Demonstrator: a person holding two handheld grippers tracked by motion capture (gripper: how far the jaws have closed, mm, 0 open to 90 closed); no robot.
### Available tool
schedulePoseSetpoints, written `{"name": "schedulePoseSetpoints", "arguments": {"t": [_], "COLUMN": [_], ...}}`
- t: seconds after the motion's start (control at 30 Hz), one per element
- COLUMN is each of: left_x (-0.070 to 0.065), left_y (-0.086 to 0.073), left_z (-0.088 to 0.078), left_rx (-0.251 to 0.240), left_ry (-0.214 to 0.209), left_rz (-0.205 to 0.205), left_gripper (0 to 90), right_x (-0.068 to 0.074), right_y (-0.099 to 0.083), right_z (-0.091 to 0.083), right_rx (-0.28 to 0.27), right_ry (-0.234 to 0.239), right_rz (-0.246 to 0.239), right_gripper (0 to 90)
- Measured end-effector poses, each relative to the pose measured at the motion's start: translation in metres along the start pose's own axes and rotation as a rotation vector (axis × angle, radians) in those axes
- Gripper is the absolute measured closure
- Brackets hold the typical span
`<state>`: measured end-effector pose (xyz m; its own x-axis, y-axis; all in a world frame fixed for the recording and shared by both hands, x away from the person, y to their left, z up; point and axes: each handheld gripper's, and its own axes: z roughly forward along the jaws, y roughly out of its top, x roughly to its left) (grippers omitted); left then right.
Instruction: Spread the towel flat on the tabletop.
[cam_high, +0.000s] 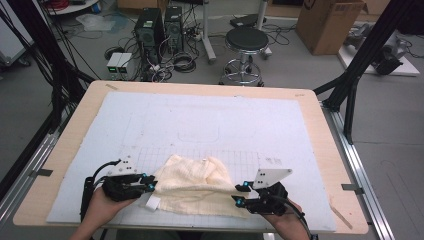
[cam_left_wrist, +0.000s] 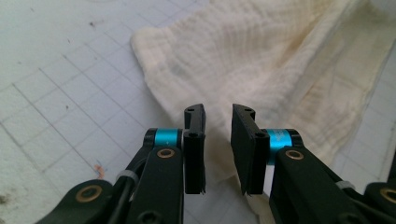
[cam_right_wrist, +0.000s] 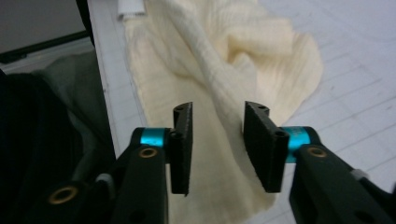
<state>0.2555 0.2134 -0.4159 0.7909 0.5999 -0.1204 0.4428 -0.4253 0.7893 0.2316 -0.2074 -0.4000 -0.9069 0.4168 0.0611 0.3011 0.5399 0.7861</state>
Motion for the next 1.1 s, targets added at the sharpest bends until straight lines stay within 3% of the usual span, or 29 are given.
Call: {"name": "schedulePoseSetpoints", "arguments": {"t": [0.23,0.4,0.53,0.63,0.9,1.1], "left_x": [0.008,0.016,0.021,0.025,0.036,0.034], "left_y": [0.022,0.032,0.038,0.043,0.038,0.038], "left_z": [0.003,0.020,0.037,0.048,0.076,0.078], "left_rx": [-0.043,-0.046,-0.007,0.004,0.114,0.104], "left_ry": [0.036,0.070,0.087,0.097,0.117,0.105], "left_rz": [0.009,0.010,0.042,0.039,0.014,0.022], "left_gripper": [63.5,60.2,60.2,61.9,65.9,75.4], "right_x": [-0.015,-0.037,-0.053,-0.062,-0.081,-0.085], "right_y": [0.019,0.031,0.036,0.037,0.032,0.028], "right_z": [-0.006,0.009,0.028,0.041,0.069,0.088], "right_rx": [-0.062,-0.071,-0.030,-0.012,0.039,0.101], "right_ry": [0.009,-0.009,-0.044,-0.062,-0.036,-0.032], "right_rz": [-0.017,0.009,0.022,0.022,0.082,0.100], "right_gripper": [58.3,57.9,59.8,61.8,64.7,70.1]}}
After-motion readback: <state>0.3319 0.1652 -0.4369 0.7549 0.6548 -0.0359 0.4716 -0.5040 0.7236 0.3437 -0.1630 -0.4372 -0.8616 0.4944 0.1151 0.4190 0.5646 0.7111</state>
